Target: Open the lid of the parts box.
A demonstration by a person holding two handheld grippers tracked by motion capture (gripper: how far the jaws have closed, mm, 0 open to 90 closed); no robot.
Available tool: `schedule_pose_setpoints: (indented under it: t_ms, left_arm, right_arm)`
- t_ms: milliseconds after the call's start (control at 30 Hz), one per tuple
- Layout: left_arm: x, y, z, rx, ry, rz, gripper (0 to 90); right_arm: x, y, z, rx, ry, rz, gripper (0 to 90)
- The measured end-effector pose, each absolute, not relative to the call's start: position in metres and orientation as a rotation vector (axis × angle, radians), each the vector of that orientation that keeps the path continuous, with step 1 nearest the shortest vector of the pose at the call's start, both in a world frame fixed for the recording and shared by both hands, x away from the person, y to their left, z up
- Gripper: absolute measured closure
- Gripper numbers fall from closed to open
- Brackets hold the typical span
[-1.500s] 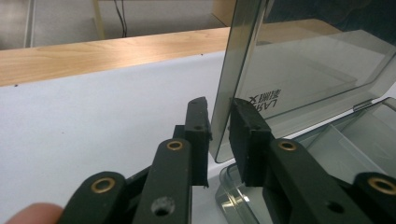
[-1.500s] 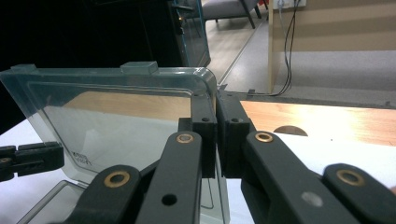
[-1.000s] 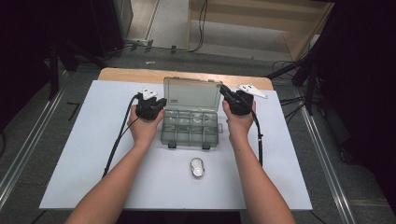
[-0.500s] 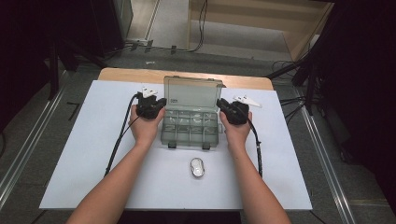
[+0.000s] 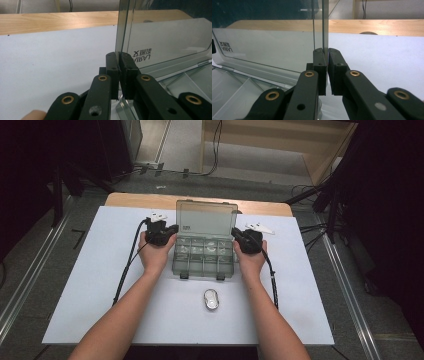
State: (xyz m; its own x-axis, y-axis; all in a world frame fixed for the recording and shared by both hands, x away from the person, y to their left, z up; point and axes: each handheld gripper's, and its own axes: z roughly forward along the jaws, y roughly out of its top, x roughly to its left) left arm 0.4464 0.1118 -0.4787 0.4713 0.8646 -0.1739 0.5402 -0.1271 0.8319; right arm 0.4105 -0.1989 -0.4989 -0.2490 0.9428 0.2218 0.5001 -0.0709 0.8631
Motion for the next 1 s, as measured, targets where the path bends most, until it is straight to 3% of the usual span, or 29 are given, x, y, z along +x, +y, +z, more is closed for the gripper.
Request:
schedule_pose_setpoints:
  t_ms: [1000]
  left_arm:
    - [0.467, 0.123, -0.486, 1.744, 1.238, 0.239, 83.6]
  right_arm:
    - [0.427, -0.209, -0.505, 1.648, 1.784, 1.377, 82.8]
